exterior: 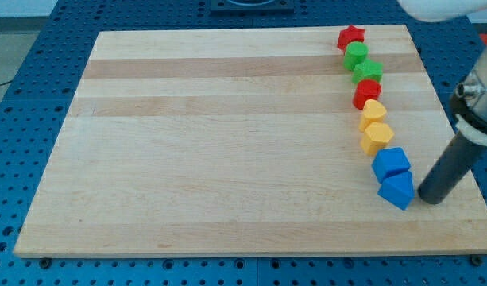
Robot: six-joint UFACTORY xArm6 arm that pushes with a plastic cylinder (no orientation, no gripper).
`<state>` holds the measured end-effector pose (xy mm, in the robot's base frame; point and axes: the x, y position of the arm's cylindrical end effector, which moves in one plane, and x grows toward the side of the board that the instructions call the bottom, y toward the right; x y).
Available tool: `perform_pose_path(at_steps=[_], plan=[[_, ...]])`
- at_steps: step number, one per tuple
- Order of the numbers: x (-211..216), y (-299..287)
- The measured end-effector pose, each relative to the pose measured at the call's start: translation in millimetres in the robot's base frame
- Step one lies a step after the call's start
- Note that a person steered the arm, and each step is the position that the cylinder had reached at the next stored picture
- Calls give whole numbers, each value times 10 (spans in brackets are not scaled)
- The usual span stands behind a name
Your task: Nudge the blue cube left a bit
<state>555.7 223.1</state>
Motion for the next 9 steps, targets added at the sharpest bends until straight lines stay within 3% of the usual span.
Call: perform_pose_path(at_steps=[2,4,7,9], plan=[[0,-267],[-14,43],[-548,80],[-389,130]])
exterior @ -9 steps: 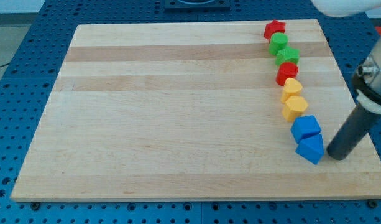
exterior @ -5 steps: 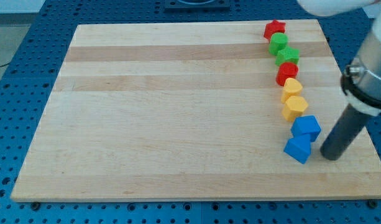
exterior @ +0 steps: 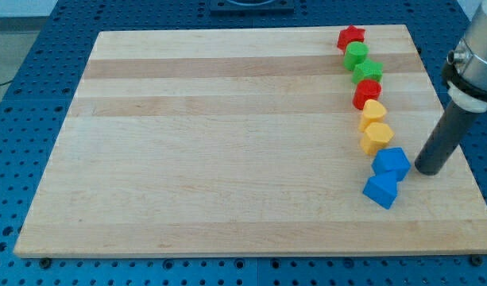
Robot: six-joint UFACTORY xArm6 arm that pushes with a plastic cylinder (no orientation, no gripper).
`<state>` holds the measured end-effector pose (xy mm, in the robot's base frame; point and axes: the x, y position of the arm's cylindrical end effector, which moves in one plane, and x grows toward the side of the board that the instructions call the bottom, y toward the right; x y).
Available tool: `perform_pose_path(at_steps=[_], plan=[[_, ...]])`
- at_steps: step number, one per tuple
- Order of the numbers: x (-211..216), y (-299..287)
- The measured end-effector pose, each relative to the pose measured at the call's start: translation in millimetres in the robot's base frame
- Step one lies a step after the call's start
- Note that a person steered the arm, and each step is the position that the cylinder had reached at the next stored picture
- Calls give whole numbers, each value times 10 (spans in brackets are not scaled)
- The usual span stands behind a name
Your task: Nudge the blue cube left a bit
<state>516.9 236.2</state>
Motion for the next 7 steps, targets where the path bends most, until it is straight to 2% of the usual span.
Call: perform_pose_path(at_steps=[7], plan=[[-80,-295]])
